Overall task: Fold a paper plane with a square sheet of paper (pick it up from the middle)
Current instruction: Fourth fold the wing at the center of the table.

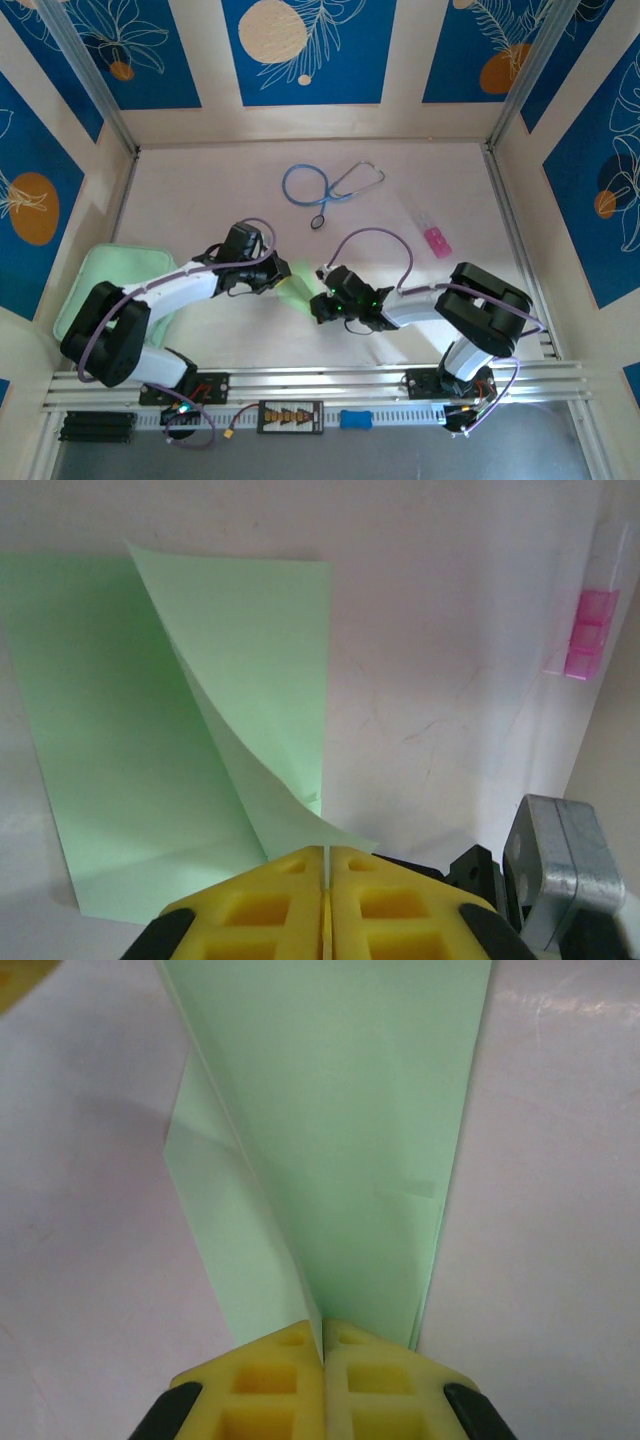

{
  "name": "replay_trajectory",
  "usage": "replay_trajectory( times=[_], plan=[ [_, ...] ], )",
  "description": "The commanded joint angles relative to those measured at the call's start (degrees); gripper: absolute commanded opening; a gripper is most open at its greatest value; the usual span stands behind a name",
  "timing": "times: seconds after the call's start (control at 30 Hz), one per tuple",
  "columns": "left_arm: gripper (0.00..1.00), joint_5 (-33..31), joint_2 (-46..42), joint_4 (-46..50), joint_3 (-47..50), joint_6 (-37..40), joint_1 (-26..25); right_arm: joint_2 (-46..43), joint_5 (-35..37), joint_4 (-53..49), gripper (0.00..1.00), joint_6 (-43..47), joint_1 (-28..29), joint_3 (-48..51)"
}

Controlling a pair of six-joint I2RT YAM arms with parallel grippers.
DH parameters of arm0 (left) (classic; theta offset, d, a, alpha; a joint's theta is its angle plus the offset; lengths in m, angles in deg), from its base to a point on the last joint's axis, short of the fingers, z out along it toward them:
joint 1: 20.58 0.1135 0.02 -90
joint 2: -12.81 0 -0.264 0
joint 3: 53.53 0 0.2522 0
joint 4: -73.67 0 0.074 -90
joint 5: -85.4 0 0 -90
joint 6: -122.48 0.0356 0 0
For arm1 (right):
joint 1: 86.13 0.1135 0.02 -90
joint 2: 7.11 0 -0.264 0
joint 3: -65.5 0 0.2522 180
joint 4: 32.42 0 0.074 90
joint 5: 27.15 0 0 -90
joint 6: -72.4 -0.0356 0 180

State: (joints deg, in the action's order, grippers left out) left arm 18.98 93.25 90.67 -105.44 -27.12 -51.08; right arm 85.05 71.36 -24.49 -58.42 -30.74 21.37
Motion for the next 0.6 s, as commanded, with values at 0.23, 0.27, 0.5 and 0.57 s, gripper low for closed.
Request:
replay_trajectory(
  times=[0.23, 0.27, 0.5, 0.57],
  plan=[
    [0.10, 4.89, 2.61, -11.04, 4.28, -1.68, -0.10, 2.48, -4.08, 0.69, 0.05, -4.96, -1.12, 2.80],
    [0.10, 5.23, 3.13, -11.80, 4.28, -1.88, -0.34, 2.48, -4.09, 0.91, 0.05, -5.11, -1.15, 2.99],
    [0.10, 6.53, 6.90, -16.92, 3.62, -3.12, -1.14, 2.24, -3.64, 0.81, 0.06, -5.57, -1.18, 3.30],
    [0.10, 6.76, 7.89, -17.62, 3.52, -3.27, -1.29, 2.19, -3.59, 0.59, 0.06, -5.59, -1.17, 3.30]
  ],
)
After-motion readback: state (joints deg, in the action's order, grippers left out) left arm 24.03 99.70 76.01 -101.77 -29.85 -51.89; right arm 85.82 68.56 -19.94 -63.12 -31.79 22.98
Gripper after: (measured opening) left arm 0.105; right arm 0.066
